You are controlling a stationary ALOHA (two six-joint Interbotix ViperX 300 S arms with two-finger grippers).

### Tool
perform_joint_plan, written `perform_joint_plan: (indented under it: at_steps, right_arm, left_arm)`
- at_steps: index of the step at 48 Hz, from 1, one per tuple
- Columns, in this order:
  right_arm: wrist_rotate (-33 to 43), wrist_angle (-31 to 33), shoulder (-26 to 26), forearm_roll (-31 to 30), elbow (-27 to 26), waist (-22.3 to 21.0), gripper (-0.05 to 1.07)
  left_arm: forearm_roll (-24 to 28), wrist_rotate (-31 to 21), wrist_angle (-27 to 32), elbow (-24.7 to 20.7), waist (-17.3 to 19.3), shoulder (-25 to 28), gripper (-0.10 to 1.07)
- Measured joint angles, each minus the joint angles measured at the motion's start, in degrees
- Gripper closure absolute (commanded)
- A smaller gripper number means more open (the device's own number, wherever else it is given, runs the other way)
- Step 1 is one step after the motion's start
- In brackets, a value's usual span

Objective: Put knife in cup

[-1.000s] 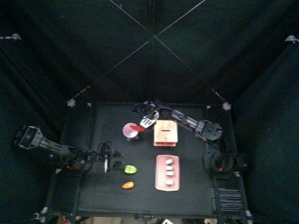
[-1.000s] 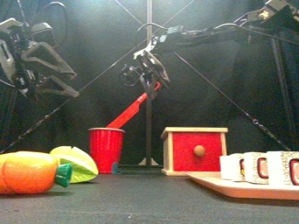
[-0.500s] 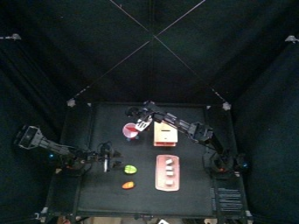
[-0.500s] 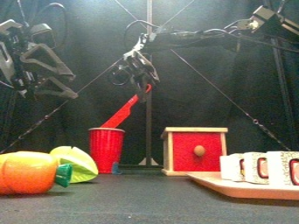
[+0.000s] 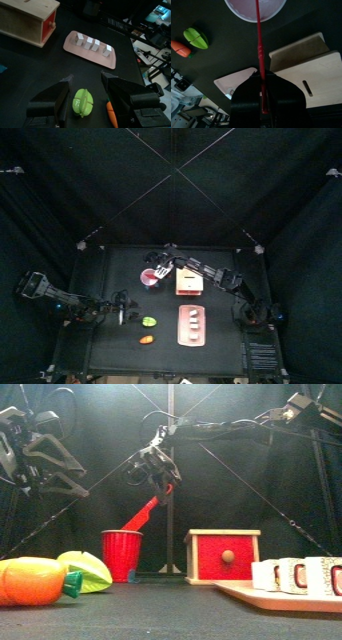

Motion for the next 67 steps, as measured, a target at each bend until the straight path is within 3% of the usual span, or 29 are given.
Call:
perform_joint_plan:
  at_steps: [17, 40, 67]
  right_arm:
    - [-0.09, 0.0, 0.44, 0.0, 0.0, 0.0, 0.57]
    - [0.0, 0.44, 0.35, -4.22, -0.53, 0.44, 0.17]
    - [0.35, 0.97, 0.44, -4.75, -0.53, 1.14, 0.17]
  left_arm:
    - [0.0, 0.09, 0.0, 0.0, 0.0, 0.09, 0.13]
    - [0.0, 0.09, 0.0, 0.0, 0.09, 0.09, 0.13]
    - [0.0, 0.44, 0.0, 0.09, 0.0, 0.09, 0.13]
